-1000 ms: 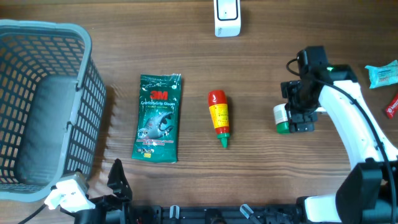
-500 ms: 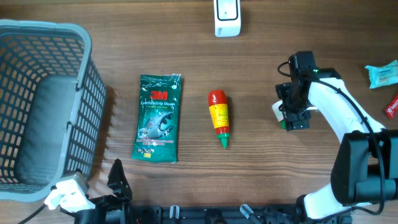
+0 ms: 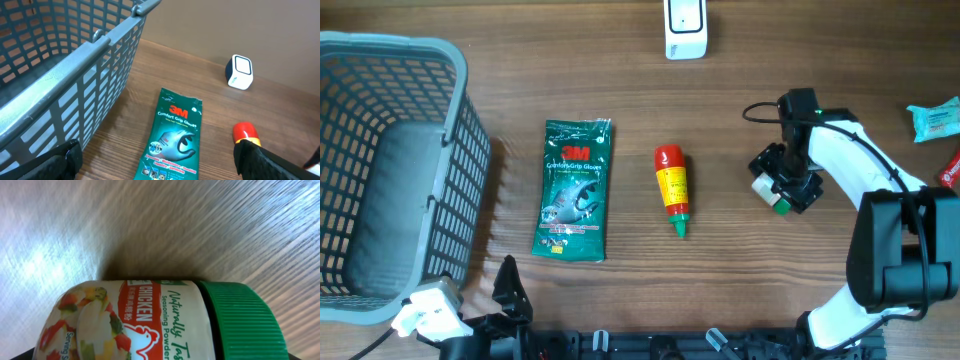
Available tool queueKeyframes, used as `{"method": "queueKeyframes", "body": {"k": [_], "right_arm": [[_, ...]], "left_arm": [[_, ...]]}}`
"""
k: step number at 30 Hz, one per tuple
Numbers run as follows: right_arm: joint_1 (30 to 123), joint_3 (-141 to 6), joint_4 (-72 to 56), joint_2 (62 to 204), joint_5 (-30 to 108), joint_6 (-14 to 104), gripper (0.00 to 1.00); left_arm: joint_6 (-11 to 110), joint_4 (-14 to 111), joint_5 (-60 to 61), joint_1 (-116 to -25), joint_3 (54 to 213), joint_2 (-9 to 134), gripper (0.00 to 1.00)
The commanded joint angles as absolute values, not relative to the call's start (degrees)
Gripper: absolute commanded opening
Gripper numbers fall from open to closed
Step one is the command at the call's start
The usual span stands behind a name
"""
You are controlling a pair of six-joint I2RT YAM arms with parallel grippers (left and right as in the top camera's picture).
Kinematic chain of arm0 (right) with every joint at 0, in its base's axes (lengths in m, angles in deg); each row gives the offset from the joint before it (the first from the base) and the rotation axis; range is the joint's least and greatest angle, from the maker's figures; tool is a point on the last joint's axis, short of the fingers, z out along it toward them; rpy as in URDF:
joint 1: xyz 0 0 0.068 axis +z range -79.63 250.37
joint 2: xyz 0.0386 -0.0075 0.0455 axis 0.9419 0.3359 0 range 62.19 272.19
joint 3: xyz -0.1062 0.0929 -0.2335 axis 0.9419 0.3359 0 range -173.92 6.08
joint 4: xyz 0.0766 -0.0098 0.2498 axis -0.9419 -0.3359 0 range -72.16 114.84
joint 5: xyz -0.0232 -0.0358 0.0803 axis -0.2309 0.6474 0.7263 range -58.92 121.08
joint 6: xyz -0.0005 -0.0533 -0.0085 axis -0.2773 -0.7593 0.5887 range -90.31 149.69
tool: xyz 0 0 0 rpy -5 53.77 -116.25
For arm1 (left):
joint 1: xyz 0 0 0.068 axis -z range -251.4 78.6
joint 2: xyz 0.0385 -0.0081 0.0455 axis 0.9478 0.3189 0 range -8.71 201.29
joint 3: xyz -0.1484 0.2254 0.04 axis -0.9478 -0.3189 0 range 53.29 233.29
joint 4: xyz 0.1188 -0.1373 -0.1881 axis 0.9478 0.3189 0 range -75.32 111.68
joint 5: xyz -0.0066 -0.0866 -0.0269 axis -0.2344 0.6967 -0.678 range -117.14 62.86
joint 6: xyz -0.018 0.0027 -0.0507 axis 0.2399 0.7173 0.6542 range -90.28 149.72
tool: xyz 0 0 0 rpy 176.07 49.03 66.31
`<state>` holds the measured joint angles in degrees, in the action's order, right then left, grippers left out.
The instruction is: Scan the item barcode
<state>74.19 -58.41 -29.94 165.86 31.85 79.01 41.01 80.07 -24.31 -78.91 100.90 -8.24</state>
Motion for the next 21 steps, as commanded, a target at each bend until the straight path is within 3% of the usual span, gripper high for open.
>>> {"method": "queueKeyframes", "body": {"k": [1, 6, 14, 21], "right_arm": [[74.28, -63.39, -32.72, 166.00, 45.60, 59.27, 0.84], [74.28, -63.98, -36.96, 166.02, 67.70, 48.19, 0.84], [74.28, -63.98, -42.79, 166.02, 102.54, 44.96, 0.84], [74.28, -63.98, -48.32, 166.02, 107.06, 44.63, 0.85]], "left_arm": [[41.34, 79.87, -24.46, -78.65, 100.95, -8.43, 1.00], [41.34, 79.87, -24.46, -78.65, 100.95, -8.43, 1.00], [41.34, 79.87, -24.46, -78.65, 100.95, -8.43, 1.00], [41.34, 79.87, -24.46, -78.65, 100.95, -8.43, 1.00]]}}
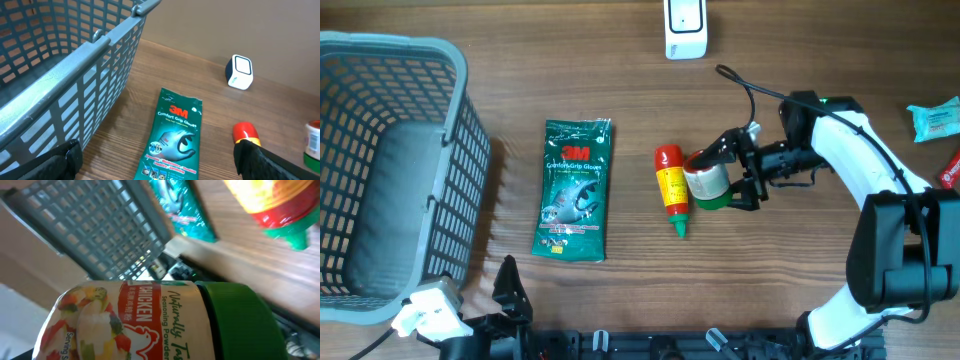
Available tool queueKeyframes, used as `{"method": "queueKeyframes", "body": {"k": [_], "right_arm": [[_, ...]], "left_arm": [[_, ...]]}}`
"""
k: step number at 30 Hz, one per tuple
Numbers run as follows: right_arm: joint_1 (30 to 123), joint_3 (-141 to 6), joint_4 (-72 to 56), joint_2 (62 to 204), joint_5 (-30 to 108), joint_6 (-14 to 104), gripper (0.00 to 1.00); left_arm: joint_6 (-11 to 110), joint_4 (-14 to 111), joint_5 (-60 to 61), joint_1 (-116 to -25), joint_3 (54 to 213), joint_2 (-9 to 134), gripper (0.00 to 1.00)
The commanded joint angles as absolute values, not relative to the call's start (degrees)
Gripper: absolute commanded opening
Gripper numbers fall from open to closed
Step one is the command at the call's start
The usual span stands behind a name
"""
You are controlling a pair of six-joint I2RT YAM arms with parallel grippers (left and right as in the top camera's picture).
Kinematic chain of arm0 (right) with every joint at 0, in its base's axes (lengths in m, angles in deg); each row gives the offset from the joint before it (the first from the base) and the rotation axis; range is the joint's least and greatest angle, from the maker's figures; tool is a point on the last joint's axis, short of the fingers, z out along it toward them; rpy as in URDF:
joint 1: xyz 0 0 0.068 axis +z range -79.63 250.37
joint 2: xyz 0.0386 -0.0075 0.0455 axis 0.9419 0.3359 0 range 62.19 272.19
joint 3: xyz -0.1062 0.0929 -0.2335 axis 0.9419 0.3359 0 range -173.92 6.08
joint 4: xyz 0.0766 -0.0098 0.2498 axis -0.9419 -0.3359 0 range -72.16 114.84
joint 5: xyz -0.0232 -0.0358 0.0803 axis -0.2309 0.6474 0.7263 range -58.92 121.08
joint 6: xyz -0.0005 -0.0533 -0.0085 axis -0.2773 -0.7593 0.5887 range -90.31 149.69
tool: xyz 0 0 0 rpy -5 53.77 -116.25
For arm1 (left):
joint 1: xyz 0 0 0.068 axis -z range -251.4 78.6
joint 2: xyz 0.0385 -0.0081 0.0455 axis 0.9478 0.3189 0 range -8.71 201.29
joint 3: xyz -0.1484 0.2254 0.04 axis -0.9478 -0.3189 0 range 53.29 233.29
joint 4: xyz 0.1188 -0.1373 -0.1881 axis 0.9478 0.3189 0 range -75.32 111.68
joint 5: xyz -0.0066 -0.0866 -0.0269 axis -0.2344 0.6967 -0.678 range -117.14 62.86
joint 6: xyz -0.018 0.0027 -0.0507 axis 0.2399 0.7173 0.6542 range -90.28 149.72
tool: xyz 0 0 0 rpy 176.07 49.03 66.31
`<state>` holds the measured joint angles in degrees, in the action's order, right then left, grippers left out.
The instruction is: Scan the item barcode
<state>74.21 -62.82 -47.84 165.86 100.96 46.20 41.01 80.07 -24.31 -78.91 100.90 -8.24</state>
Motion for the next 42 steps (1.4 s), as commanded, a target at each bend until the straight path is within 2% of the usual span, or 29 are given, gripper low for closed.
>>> {"method": "queueKeyframes", "body": {"k": [1, 3, 4, 5, 7, 11, 12, 15, 17, 18, 19, 22, 26, 29, 31, 34, 35, 38, 42], "right_arm": [[74.28, -63.98, -47.25, 166.02, 107.08, 44.43, 0.84], [74.30, -63.98, -45.26, 166.02, 109.38, 40.11, 0.81], [74.36, -63.98, -45.06, 166.02, 112.70, 35.23, 0.78], [74.78, -63.98, -45.04, 166.02, 119.04, 24.94, 0.77], [75.04, -63.98, -45.09, 166.00, 122.80, 17.96, 0.76], [75.04, -63.98, -45.06, 165.41, 123.98, 14.31, 0.77], [75.04, -63.98, -45.06, 165.36, 123.98, 12.76, 0.77], [75.04, -63.98, -43.82, 165.36, 123.78, 1.70, 0.88], [75.04, -63.98, -39.58, 165.36, 124.02, 0.52, 0.91], [75.04, -63.98, -36.23, 165.36, 124.00, 0.59, 0.91], [75.04, -63.98, -32.54, 165.36, 124.00, 1.37, 0.86], [75.04, -63.98, -20.91, 165.36, 124.02, 5.77, 0.89], [75.24, -63.98, -5.77, 165.36, 124.02, 22.71, 0.91], [76.35, -63.98, -0.28, 165.30, 124.02, 25.37, 0.91], [77.55, -63.98, 2.10, 165.30, 124.02, 25.90, 0.91], [79.52, -63.96, 3.81, 165.30, 124.02, 29.83, 0.74], [80.02, -63.85, 3.81, 165.30, 123.91, 29.77, 0.72], [81.16, -62.41, 2.98, 165.34, 113.64, 30.25, 0.75], [81.40, -61.66, -3.01, 165.38, 100.00, 41.81, 0.77]], "left_arm": [[41.34, 79.87, -24.46, -78.65, 100.95, -8.43, 1.00], [41.34, 79.87, -24.46, -78.65, 100.95, -8.43, 1.00], [41.34, 79.87, -24.46, -78.65, 100.95, -8.43, 1.00], [41.34, 79.87, -24.46, -78.65, 100.95, -8.43, 1.00], [41.34, 79.87, -24.46, -78.65, 100.95, -8.43, 1.00], [41.34, 79.87, -24.46, -78.65, 100.95, -8.43, 1.00], [41.34, 79.87, -24.46, -78.65, 100.95, -8.43, 1.00], [41.34, 79.87, -24.46, -78.65, 100.95, -8.43, 1.00], [41.34, 79.87, -24.46, -78.65, 100.95, -8.43, 1.00], [41.34, 79.87, -24.46, -78.65, 100.95, -8.43, 1.00], [41.34, 79.87, -24.46, -78.65, 100.95, -8.43, 1.00], [41.34, 79.87, -24.46, -78.65, 100.95, -8.43, 1.00], [41.34, 79.87, -24.46, -78.65, 100.95, -8.43, 1.00], [41.34, 79.87, -24.46, -78.65, 100.95, -8.43, 1.00], [41.34, 79.87, -24.46, -78.65, 100.95, -8.43, 1.00], [41.34, 79.87, -24.46, -78.65, 100.95, -8.43, 1.00], [41.34, 79.87, -24.46, -78.65, 100.95, -8.43, 1.00], [41.34, 79.87, -24.46, -78.65, 100.95, -8.43, 1.00], [41.34, 79.87, -24.46, -78.65, 100.95, -8.43, 1.00]]}}
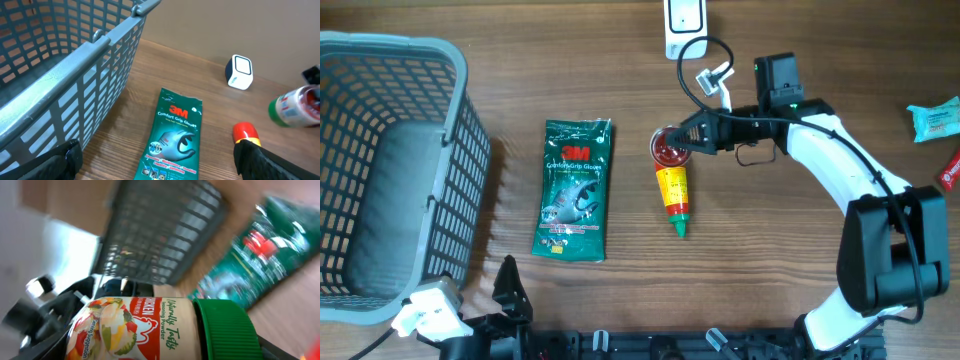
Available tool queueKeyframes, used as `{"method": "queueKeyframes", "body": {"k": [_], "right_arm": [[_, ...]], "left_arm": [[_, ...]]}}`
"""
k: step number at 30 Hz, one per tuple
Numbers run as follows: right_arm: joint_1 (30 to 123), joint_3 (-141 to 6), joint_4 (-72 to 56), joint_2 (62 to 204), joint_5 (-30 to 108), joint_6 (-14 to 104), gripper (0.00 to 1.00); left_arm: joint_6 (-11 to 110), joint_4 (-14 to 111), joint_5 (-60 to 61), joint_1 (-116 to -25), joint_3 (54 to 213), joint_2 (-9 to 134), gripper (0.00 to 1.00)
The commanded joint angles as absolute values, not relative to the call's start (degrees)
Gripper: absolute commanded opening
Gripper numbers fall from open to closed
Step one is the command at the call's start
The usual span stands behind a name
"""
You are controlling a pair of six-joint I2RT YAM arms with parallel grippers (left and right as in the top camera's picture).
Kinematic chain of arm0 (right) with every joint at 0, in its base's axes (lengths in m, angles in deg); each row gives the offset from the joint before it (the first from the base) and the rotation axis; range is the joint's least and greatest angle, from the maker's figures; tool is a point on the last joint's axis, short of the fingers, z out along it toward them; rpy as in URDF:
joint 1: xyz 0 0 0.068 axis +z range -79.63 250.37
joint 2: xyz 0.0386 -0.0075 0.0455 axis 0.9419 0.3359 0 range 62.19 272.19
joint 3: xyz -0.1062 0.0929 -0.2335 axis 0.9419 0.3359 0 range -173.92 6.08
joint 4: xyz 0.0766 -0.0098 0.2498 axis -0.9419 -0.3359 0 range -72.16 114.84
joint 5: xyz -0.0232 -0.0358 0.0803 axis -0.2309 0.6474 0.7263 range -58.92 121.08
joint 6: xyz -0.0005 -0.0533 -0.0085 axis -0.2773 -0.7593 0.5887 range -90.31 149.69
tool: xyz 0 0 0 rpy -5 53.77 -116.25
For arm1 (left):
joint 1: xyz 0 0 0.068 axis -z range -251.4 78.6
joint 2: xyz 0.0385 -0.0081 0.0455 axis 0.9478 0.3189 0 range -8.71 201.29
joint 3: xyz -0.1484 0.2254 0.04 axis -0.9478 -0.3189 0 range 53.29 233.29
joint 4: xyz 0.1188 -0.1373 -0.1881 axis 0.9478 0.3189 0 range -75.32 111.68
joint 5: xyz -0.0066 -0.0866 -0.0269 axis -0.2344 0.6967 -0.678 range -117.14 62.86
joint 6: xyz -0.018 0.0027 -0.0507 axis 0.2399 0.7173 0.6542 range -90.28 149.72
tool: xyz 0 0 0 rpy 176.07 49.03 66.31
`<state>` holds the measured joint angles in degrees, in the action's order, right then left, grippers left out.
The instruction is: Scan the item barcode
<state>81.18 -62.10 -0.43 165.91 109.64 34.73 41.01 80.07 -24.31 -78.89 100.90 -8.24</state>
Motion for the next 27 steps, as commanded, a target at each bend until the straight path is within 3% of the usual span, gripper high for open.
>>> {"method": "queueKeyframes", "body": {"k": [1, 7, 13, 16, 18, 23, 27], "right_arm": [[81.42, -61.66, -5.44, 165.38, 92.96, 41.68, 0.79], [81.66, -61.66, -9.81, 165.49, 58.06, 41.74, 0.80], [81.66, -61.05, -13.70, 166.24, 36.20, 49.13, 0.81], [81.66, -60.81, -16.06, 166.41, 32.95, 50.79, 0.83], [81.66, -60.90, -16.50, 166.32, 32.86, 50.66, 1.00], [81.66, -69.34, -24.30, 166.17, 31.57, 51.21, 1.00], [81.66, -77.05, -37.66, 166.17, 26.56, 62.29, 1.00]], "left_arm": [[41.34, 79.87, -24.46, -78.65, 100.95, -8.43, 1.00], [41.34, 79.87, -24.46, -78.65, 100.95, -8.43, 1.00], [41.34, 79.87, -24.46, -78.65, 100.95, -8.43, 1.00], [41.34, 79.87, -24.46, -78.65, 100.95, -8.43, 1.00], [41.34, 79.87, -24.46, -78.65, 100.95, -8.43, 1.00], [41.34, 79.87, -24.46, -78.65, 100.95, -8.43, 1.00], [41.34, 79.87, -24.46, -78.65, 100.95, -8.43, 1.00]]}}
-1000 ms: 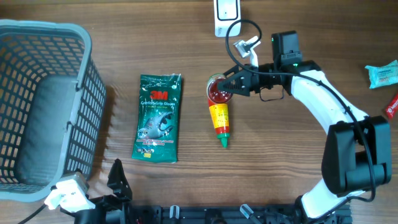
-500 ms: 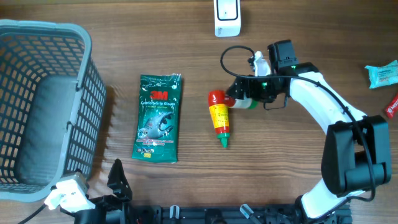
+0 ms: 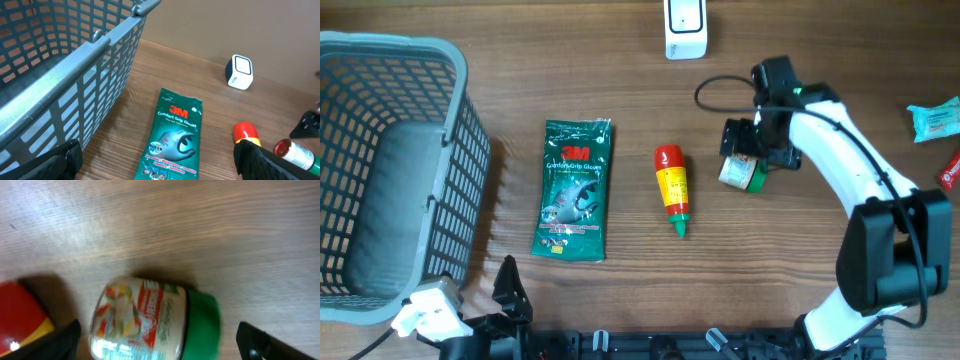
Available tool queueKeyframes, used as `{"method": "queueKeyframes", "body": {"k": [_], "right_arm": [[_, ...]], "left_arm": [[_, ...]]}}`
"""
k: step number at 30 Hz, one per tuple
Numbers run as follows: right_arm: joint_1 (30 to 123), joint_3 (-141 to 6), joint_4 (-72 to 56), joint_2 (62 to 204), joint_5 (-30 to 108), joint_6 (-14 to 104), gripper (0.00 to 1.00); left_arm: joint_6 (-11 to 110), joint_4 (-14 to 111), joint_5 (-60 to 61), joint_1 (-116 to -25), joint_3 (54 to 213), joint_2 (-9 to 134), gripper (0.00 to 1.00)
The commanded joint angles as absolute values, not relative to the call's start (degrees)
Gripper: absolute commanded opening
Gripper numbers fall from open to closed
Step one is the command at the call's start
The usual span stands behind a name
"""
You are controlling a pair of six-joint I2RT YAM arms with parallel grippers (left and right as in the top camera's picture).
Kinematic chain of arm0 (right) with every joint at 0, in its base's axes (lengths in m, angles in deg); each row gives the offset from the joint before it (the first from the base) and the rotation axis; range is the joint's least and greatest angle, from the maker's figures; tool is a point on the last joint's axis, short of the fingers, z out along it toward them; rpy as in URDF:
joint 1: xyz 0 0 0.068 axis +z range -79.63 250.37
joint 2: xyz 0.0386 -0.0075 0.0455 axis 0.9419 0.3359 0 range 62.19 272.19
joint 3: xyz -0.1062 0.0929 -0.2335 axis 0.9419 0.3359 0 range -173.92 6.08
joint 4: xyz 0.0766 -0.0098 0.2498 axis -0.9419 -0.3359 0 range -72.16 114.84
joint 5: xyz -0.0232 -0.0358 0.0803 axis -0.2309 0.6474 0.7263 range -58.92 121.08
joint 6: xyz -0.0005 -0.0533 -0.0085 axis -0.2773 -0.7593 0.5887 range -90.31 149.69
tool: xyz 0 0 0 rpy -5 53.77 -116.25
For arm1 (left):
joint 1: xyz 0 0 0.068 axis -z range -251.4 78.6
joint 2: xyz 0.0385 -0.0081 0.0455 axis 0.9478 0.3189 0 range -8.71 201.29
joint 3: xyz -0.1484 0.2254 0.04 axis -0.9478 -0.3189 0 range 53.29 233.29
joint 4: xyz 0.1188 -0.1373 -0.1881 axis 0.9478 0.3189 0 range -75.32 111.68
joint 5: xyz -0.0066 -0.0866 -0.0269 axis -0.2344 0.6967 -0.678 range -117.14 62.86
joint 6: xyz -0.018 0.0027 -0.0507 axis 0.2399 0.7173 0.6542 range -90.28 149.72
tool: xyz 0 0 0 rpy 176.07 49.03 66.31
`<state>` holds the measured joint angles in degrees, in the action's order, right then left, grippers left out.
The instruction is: Scan the item barcode
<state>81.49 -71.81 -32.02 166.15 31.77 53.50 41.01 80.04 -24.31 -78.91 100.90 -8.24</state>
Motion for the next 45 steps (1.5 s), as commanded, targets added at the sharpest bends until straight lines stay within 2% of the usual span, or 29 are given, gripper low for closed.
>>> {"method": "queueKeyframes", "body": {"k": [1, 6, 8, 9, 12, 14, 17, 26, 34, 45], "right_arm": [[81.66, -77.75, -39.82, 166.15, 26.63, 63.73, 1.00], [81.88, -77.40, -47.62, 166.13, 28.75, 68.85, 0.99], [82.93, -76.53, -47.60, 166.13, 28.68, 69.24, 0.80], [83.83, -75.91, -47.56, 166.13, 28.51, 69.24, 0.57], [86.47, -74.01, -47.21, 166.13, 28.27, 69.11, 0.24], [88.48, -70.49, -42.07, 166.13, 27.18, 67.30, 0.13], [88.94, -62.78, -32.78, 166.24, 29.10, 65.85, 0.05], [86.49, -59.00, -23.36, 166.24, 26.48, 64.04, 0.13], [80.42, -62.89, -23.75, 166.21, 26.54, 60.45, 0.16], [79.52, -63.98, -15.16, 166.24, 43.22, 57.13, 0.34]], "left_arm": [[41.34, 79.87, -24.46, -78.65, 100.95, -8.43, 1.00], [41.34, 79.87, -24.46, -78.65, 100.95, -8.43, 1.00], [41.34, 79.87, -24.46, -78.65, 100.95, -8.43, 1.00], [41.34, 79.87, -24.46, -78.65, 100.95, -8.43, 1.00], [41.34, 79.87, -24.46, -78.65, 100.95, -8.43, 1.00], [41.34, 79.87, -24.46, -78.65, 100.95, -8.43, 1.00], [41.34, 79.87, -24.46, -78.65, 100.95, -8.43, 1.00], [41.34, 79.87, -24.46, -78.65, 100.95, -8.43, 1.00], [41.34, 79.87, -24.46, -78.65, 100.95, -8.43, 1.00], [41.34, 79.87, -24.46, -78.65, 100.95, -8.43, 1.00]]}}
